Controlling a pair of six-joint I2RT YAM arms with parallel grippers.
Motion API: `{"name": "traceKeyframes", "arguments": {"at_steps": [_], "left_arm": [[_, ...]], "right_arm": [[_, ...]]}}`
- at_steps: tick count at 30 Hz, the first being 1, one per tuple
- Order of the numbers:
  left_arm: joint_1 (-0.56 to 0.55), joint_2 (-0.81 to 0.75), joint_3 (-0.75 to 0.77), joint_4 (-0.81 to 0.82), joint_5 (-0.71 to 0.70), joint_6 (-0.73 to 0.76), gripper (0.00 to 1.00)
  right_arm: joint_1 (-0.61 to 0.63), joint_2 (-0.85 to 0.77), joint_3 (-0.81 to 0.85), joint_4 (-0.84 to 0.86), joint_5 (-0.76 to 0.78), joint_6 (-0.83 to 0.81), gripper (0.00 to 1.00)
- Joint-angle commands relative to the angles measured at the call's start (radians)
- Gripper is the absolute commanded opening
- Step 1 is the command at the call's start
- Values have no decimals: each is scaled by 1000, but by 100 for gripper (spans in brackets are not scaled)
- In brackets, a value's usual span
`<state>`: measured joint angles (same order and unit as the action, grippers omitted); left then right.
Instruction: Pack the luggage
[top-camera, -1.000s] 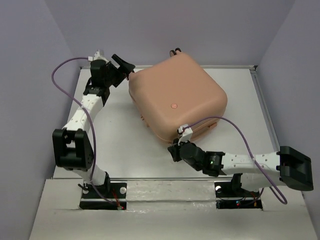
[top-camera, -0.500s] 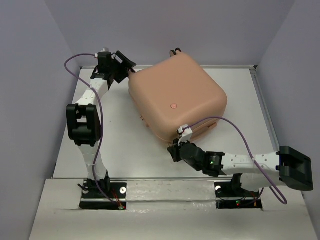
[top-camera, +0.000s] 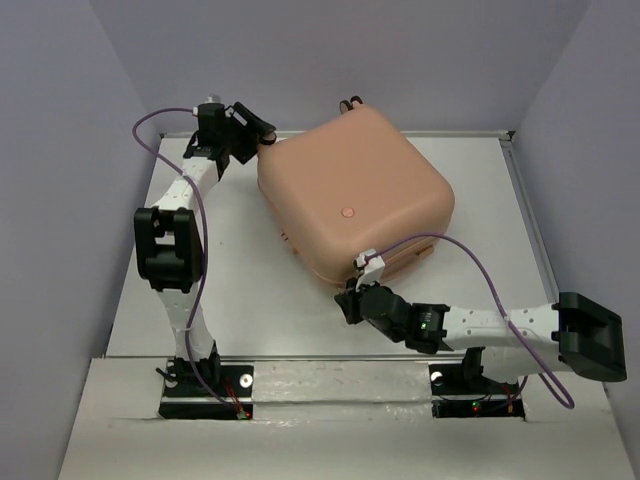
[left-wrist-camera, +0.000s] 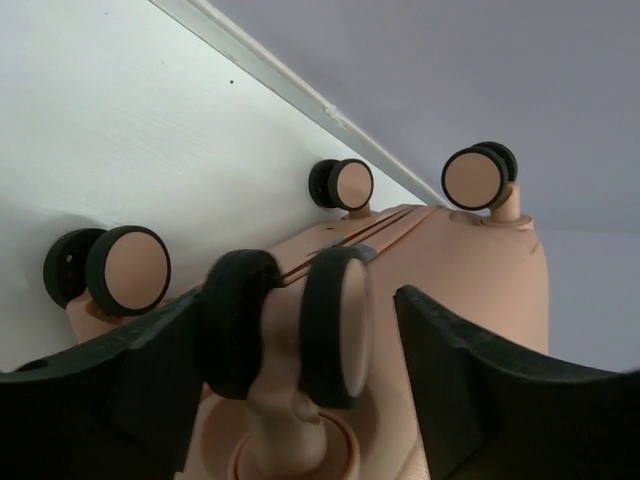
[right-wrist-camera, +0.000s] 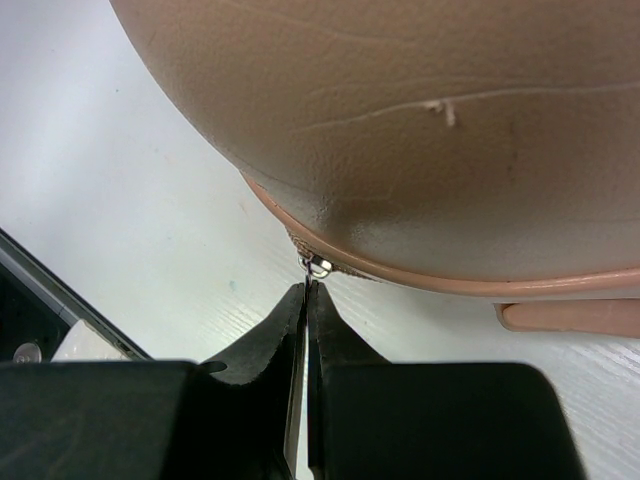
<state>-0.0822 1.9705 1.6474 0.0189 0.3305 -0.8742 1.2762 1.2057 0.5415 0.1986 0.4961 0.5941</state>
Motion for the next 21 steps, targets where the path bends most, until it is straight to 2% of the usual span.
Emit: {"name": "traceKeyframes", "arguments": {"at_steps": [1,4,5,6,7,9,14,17,19,21], "left_arm": [[-19,-2,8,117,68,-69,73],[-19,-30,-61,208,58,-115,57],[-19,-42,-95,226,53,-133,44],[-18,-42,-95,249,53,-134,36],[-16,-56,-131,303,50,-152,22],[-10,-85,-200,355,39,-167,8],[18,-173,-355,479,-5,-167,6],[53,-300,-562,582,-50,-177,6],[73,-422,-755,660,-88,-180,6],[105,-501,-877,688,-102,-178,6]], "right_arm": [[40,0,8,68,-68,12,7],[40,-9,6,70,-56,10,7],[40,-11,8,70,-56,10,7],[29,-11,8,70,-56,9,7],[14,-14,9,70,-71,6,7],[-4,-21,6,74,-88,3,7],[-98,-52,-8,117,-178,-20,7],[-222,-87,-17,154,-290,-31,7],[-320,-107,-5,166,-362,-54,7],[-369,-107,18,167,-393,-80,7]]}}
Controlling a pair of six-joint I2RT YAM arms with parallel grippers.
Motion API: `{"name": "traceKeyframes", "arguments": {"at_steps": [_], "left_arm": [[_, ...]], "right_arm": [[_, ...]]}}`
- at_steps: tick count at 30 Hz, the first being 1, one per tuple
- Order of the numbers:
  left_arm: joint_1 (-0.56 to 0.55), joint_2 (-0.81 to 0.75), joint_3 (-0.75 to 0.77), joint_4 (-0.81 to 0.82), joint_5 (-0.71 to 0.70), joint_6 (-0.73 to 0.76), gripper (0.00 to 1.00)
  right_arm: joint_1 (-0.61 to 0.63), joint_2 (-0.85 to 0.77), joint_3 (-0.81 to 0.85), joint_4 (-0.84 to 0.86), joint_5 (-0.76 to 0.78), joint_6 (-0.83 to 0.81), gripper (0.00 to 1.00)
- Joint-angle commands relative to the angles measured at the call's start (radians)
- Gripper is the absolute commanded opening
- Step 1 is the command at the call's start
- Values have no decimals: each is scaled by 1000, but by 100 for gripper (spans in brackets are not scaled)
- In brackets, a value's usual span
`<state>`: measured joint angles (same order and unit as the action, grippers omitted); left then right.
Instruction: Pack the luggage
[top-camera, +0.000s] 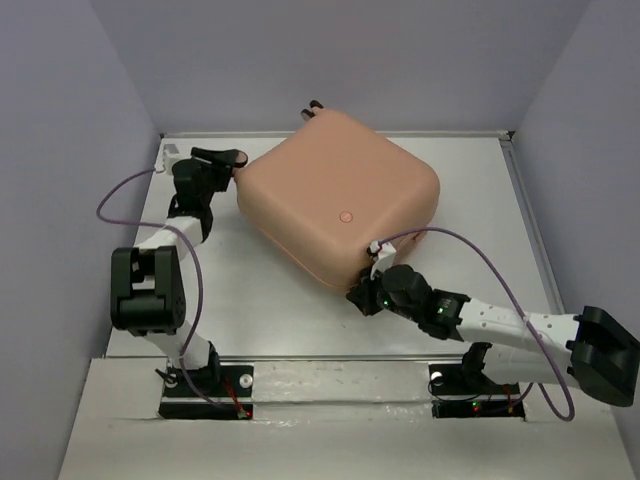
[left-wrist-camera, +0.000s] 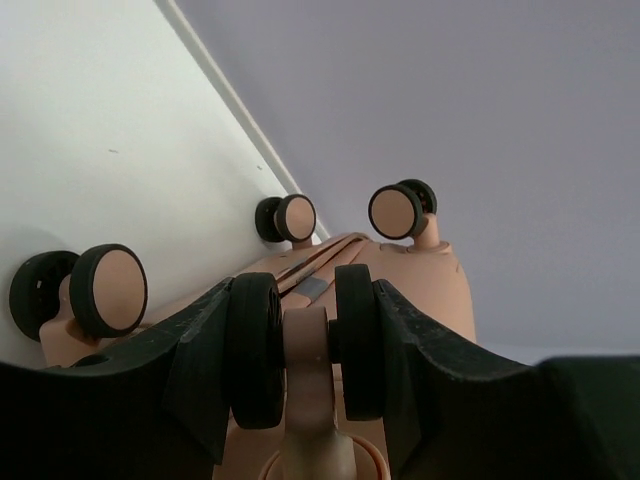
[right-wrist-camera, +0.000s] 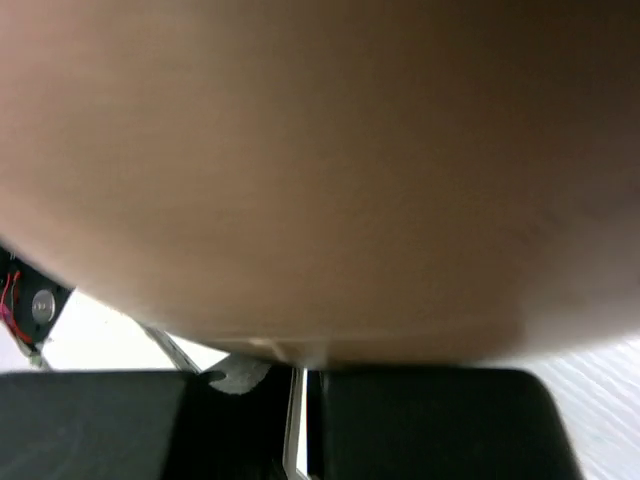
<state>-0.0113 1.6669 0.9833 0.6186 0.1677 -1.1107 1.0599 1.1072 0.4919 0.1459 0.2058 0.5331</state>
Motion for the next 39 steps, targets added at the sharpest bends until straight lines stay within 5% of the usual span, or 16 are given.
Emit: {"name": "traceKeyframes", "arguments": {"at_steps": [1,5,9,13,17,25,30,32,33,35,39], "left_arm": [[40,-281,-324,99,46,61,6],[63,-502,-540,84,29,74,6],[70,-671,-549,-43,64,75,6],[79,-687,-460,-92,90,66,6],[77,-709,-429,-111,104,57,6],[93,-792,-602,-155,96,120,6],[91,-834,-583,-261,78,227,6],[93,-872,-525,-339,44,287,19],[93,-913,-502,-364,30,304,54],[91,-952,-427,-451,-26,368,97],[64,-1050,-306,-545,-51,472,97]], "right_arm": [[-197,-3,83,216,-118,-31,7],[-244,26,149,179,-189,-109,7],[-197,42,84,162,-272,-47,7],[128,90,-9,315,-65,131,7],[212,226,112,339,145,81,7],[-257,8,218,242,-196,-59,7],[-342,-70,228,132,-304,-108,7],[-357,-93,151,127,-302,-105,7],[-374,-108,123,127,-304,-95,7],[-394,-118,55,129,-312,-76,7],[-419,-124,-1,129,-307,-71,7]]}}
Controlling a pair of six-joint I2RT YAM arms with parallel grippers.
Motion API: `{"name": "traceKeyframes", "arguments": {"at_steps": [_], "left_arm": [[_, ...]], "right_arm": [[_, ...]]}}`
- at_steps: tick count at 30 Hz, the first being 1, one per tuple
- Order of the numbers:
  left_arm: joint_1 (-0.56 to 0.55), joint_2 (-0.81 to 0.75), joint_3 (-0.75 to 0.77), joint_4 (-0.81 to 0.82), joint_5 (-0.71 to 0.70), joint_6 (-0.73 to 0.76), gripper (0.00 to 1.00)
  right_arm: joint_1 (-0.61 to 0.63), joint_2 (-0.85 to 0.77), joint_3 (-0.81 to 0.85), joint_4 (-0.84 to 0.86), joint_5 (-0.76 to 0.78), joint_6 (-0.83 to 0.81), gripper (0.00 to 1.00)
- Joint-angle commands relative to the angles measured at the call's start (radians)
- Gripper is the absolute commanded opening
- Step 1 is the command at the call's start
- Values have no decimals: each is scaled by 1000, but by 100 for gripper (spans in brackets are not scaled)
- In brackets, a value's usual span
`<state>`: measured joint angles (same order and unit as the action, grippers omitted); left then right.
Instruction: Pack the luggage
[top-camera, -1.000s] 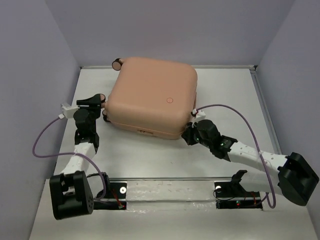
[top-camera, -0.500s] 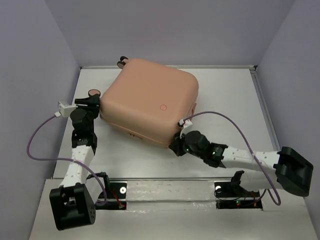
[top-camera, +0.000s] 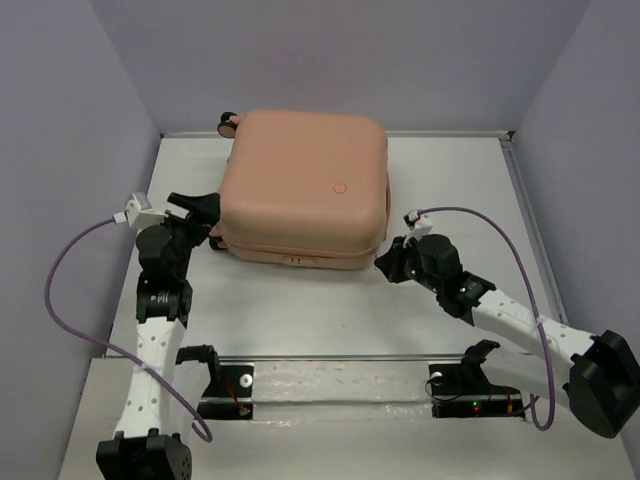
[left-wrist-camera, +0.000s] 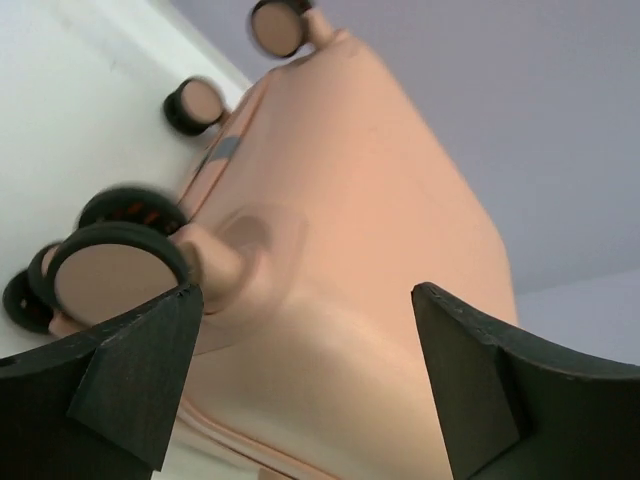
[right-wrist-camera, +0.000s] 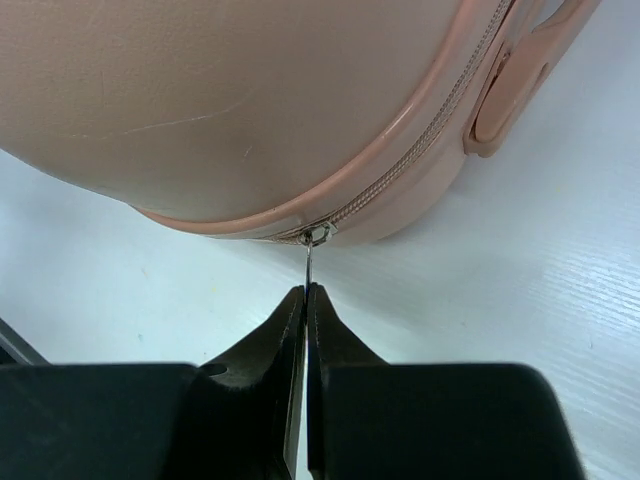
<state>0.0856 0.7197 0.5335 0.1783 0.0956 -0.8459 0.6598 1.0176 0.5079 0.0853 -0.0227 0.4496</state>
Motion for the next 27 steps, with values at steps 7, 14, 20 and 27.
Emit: {"name": "traceKeyframes", "arguments": {"at_steps": [7,14,20,27], "left_arm": [[-332,-143,91,-177,-42,263,37],[-914,70,-78,7,-259,154,35],[-989,297,-50,182,-215,165,35],[-991,346,-18,202,-220,194,35]], "right_arm": [[-19,-34,-45,176,-108,23,7],[-19,1,-60,195,-91,35,7],[-19,91,-26,298,-48,-6,21],[-19,154,-31,404,18,-61,32]]}}
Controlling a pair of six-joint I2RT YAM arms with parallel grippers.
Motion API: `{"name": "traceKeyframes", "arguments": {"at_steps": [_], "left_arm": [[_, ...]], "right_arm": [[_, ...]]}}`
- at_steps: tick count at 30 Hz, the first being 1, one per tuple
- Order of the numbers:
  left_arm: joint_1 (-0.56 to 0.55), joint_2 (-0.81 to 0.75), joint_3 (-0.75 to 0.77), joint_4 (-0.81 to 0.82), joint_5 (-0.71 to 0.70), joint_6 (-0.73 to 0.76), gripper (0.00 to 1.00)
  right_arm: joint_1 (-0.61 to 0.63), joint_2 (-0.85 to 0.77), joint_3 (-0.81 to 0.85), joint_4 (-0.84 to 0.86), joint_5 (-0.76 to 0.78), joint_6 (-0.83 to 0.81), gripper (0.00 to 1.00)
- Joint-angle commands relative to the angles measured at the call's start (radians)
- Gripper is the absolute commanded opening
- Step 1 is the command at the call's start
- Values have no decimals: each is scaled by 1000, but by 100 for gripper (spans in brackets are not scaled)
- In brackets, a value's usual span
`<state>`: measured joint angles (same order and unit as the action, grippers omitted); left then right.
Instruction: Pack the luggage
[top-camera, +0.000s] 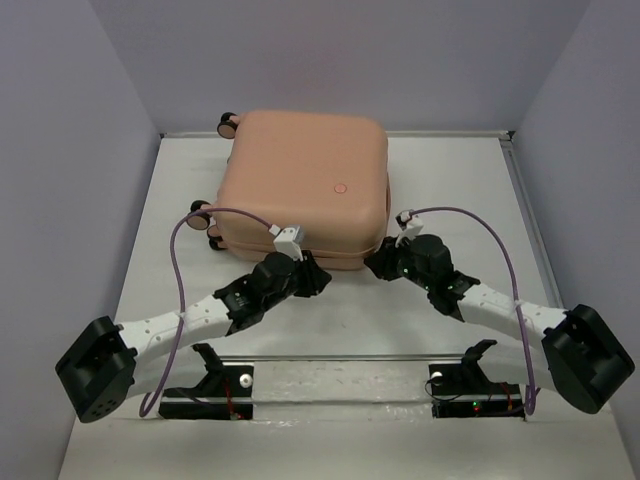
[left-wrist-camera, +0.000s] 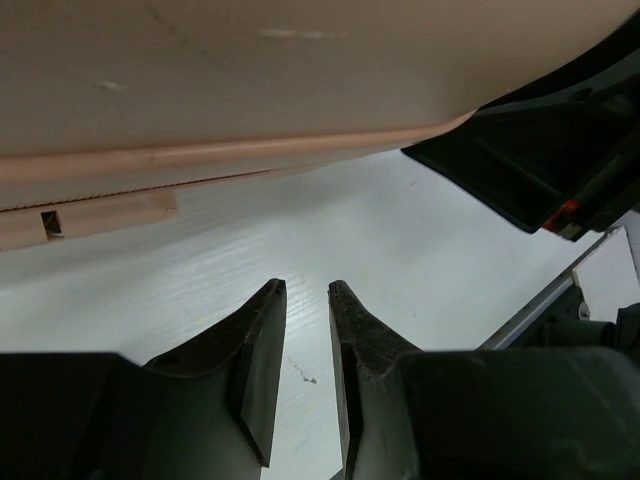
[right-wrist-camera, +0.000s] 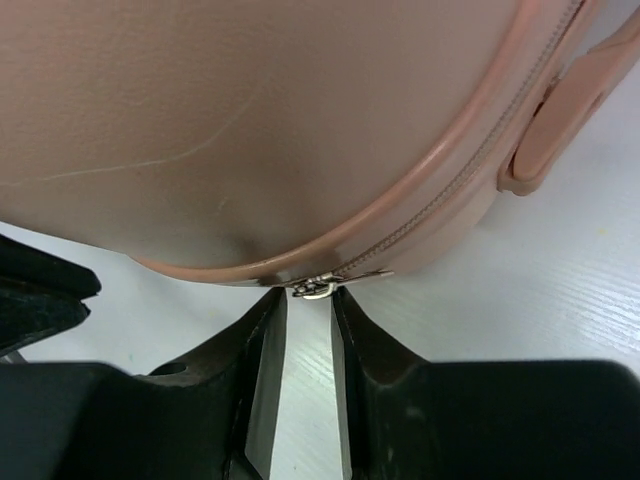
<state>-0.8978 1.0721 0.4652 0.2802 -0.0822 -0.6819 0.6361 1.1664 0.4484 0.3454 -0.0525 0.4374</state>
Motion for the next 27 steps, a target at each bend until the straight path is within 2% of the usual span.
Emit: {"name": "traceKeyframes", "arguments": {"at_steps": [1,7,9,13,17,23,27], "left_arm": [[-7,-6,50,100,-45,33,35],[-7,29,72,93,-71,48,35],[-7,34,84,83,-77,54,35],[-7,23,95,74,-93,67,35],[-7,19,110,45,-116,81,35],[-7,19,113,31,-116,90,35],[-7,12,105,33,-114,88,35]], "right_arm": [[5,10,30,148,80,-67,33],[5,12,9,184,149,-112,30],[5,-26,19,106,145,-123,27],[5,-131,-31,53,96,-95,28],[-9,-174,-65,26,79,-107,32],[-85,-114,-28,26,-52,-212,51],[-105,-73,-2,32,-160,-247,53]]}}
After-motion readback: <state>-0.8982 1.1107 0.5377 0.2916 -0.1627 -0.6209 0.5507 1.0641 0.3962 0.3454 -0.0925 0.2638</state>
